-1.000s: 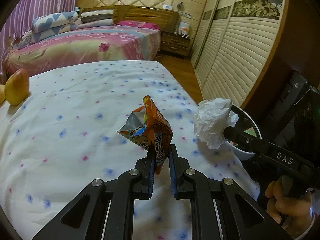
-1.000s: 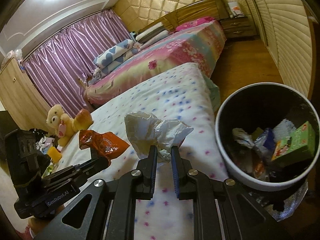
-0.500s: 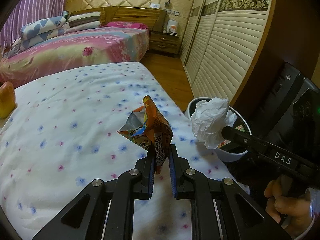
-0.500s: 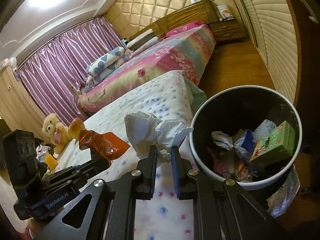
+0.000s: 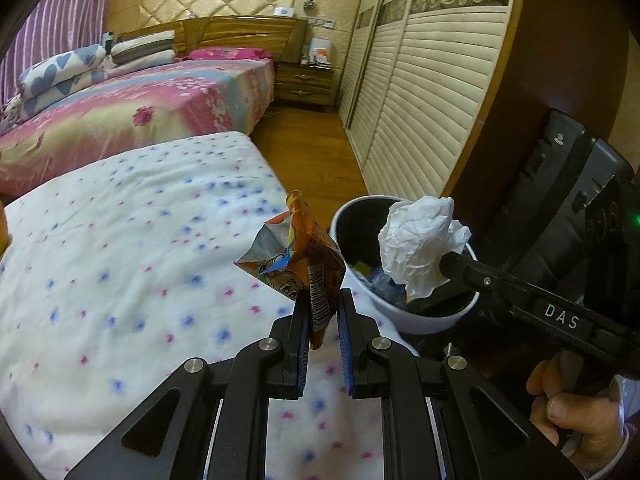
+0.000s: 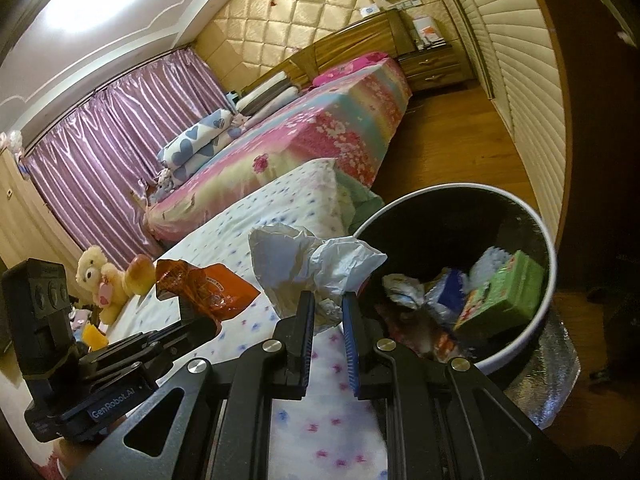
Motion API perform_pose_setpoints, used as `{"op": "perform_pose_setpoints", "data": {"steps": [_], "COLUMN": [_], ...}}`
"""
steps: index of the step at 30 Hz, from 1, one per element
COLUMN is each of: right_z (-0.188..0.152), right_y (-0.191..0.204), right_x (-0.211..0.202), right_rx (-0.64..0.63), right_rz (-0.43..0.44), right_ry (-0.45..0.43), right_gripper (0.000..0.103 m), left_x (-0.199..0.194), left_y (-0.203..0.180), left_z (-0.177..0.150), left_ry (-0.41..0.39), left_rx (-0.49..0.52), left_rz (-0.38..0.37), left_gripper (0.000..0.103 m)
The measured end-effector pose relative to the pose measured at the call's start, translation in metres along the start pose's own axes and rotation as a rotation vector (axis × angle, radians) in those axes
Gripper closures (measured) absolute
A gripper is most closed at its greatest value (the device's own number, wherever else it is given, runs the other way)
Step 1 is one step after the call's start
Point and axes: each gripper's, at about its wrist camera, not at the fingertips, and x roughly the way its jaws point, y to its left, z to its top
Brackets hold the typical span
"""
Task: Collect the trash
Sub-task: 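Carry the orange bag and white tissue in both tools over the bin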
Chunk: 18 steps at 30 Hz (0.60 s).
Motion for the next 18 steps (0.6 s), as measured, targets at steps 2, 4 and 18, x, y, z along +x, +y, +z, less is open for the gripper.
{"op": "perform_pose_setpoints", "data": {"steps": [2,4,18], "right_z": [0.001,0.003,0.005], "right_y": [-0.004,-0.009,-0.037], "right_x": [-0.003,-0.006,-0.02], "right_rx": [0.005,0.011,0.047], "right_rz": [-0.007,-0.015,-0.069], "right_ry": [-0.006,-0.013,-0.04], "right_gripper": [0.089,0.089,0.089], "left_x": [0.002,0.005,0.024], "left_y": [-0.004,-0.01,-0.031], "left_z": [0.002,0.004,0.013], "left_ry": [-0.002,-0.003,0.007], "left_rx": [0.006,0.018,0.058], "left_rz": [-0.005,-0.012,-0.039], "left_gripper": [0.091,0.091,0.091]}}
